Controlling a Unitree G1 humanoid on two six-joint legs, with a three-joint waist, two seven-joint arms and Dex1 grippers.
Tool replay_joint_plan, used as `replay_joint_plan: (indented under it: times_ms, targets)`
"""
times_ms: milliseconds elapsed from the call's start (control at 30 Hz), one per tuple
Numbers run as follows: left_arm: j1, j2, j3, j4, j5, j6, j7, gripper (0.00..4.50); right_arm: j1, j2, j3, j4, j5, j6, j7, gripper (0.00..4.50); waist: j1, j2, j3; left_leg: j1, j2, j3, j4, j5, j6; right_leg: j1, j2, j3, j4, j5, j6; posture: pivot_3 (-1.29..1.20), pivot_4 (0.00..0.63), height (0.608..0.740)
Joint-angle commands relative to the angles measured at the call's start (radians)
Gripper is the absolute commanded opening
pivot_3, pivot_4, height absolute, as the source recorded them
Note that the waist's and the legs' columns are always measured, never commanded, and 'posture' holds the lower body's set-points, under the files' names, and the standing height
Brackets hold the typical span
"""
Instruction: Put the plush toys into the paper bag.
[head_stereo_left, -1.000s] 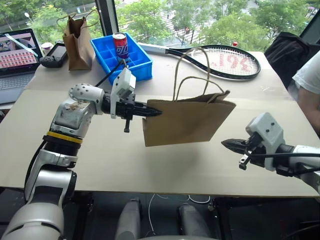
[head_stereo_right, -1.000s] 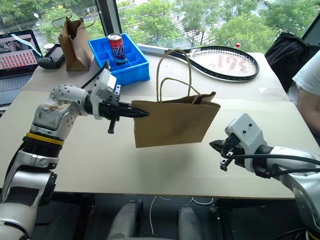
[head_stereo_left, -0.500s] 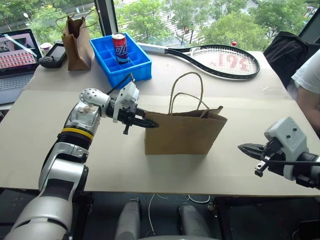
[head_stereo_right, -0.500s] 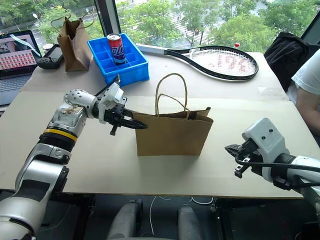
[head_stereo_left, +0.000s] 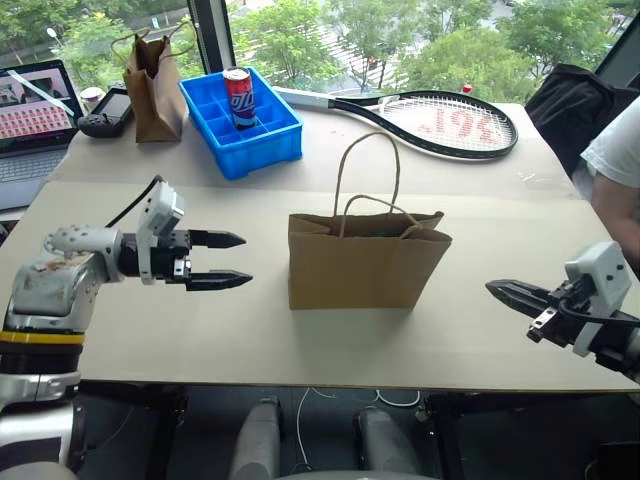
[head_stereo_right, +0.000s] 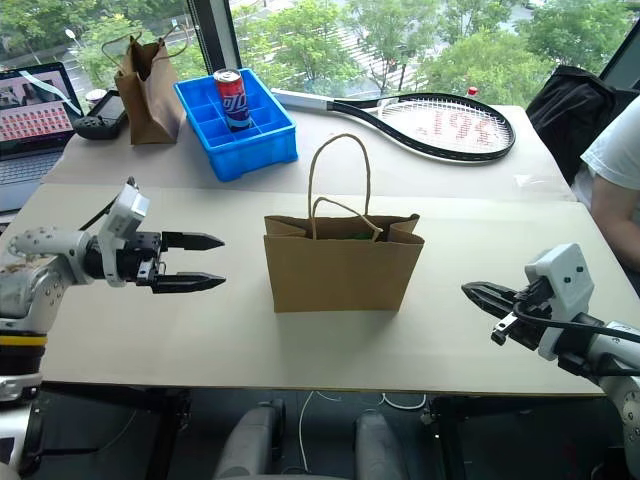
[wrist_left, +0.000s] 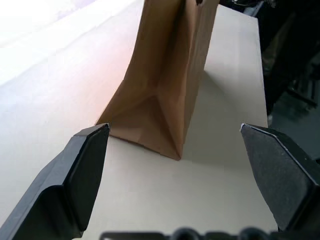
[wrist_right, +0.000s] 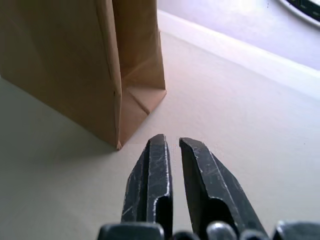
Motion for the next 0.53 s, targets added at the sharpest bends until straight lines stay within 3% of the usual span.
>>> replay_joint_plan:
  times_ms: [33, 133, 267, 333, 533]
  targets:
    - [0.126, -0.026, 0.128, -0.149, -0.078, 0.082, 0.137, 4.50, 0.008, 0.022, 0.017, 0.017, -0.017, -0.114, 0.020, 2.14, -0.001, 0.000, 0.000, 0.001, 0.000, 0.001, 0.000, 0.000, 0.000, 0.000, 0.000, 0.000, 0.000, 0.000, 0.000, 0.00, 0.150, 0.731]
    - [0.187, -0.053, 0.164, -0.220, -0.081, 0.093, 0.235, 4.50, -0.018, 0.059, 0.032, 0.041, -0.003, -0.139, -0.010, 3.29, -0.001, 0.000, 0.000, 0.002, 0.000, 0.001, -0.001, -0.002, -0.004, 0.001, 0.000, 0.000, 0.000, 0.000, 0.000, 0.00, 0.150, 0.731]
    - [0.256, -0.048, 0.098, -0.230, 0.112, -0.051, 0.368, 4.50, -0.030, 0.061, 0.067, 0.071, -0.030, -0.177, -0.016, 4.45, 0.000, 0.000, 0.000, 0.003, 0.000, 0.002, -0.001, -0.005, -0.007, 0.001, 0.000, 0.001, 0.000, 0.000, -0.001, 0.00, 0.150, 0.731]
    - [0.271, -0.056, 0.066, -0.214, 0.179, -0.101, 0.421, 4.50, -0.040, 0.055, 0.068, 0.087, -0.046, -0.196, -0.032, 4.45, 0.000, 0.000, 0.000, 0.003, 0.000, 0.002, -0.001, -0.005, -0.008, 0.001, -0.001, 0.001, 0.000, 0.000, -0.001, 0.00, 0.150, 0.731]
    - [0.274, -0.094, 0.042, -0.168, 0.144, -0.100, 0.401, 4.50, -0.062, 0.048, 0.091, 0.113, -0.132, -0.246, -0.105, 4.45, 0.000, 0.000, 0.000, 0.003, 0.000, 0.003, -0.002, -0.005, -0.008, 0.000, -0.001, 0.001, -0.001, 0.003, -0.006, 0.00, 0.150, 0.731]
